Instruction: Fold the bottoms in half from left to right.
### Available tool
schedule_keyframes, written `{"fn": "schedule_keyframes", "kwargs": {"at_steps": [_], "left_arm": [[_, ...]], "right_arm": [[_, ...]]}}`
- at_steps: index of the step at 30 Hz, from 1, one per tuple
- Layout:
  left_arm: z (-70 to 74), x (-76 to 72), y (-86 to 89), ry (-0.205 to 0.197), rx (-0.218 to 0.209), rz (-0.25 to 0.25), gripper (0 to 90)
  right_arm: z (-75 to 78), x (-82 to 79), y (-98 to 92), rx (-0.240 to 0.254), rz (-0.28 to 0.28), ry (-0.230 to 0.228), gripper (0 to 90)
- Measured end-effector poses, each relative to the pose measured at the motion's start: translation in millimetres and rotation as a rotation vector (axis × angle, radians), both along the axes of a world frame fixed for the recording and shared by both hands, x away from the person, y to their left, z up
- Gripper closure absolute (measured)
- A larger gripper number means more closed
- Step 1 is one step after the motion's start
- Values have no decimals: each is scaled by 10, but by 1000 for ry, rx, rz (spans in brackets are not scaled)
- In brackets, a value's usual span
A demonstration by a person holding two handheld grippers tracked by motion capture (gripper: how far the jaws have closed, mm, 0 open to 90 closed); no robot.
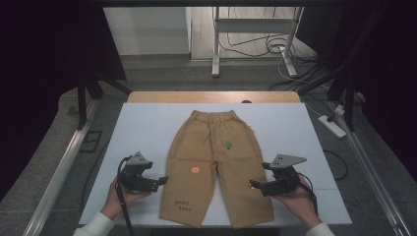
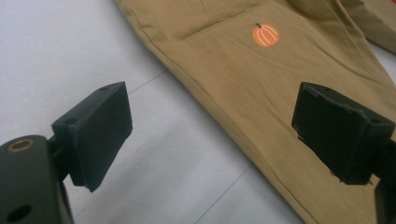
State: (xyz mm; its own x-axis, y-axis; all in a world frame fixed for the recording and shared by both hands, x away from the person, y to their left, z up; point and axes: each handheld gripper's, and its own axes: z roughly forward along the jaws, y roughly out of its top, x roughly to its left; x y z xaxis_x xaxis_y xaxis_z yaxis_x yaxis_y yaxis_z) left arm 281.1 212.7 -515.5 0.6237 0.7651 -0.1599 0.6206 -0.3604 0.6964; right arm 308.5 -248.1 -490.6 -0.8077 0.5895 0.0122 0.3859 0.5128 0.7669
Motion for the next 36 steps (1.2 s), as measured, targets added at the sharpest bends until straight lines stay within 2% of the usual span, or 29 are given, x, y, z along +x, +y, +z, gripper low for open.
{"fn": "schedule_keyframes", "kwargs": {"at_steps": [10,20,36], "left_arm": [[6,2,-12,3,-4,-1,118],[0,17,-2,8,-9,5,118],[-5,30,11,9,-11,12,118]], "right_arm": [[26,11,224,-11,46,-9,195],[1,31,346,-14,67,6,195],[-31,4,667,-29,124,17,196]]}}
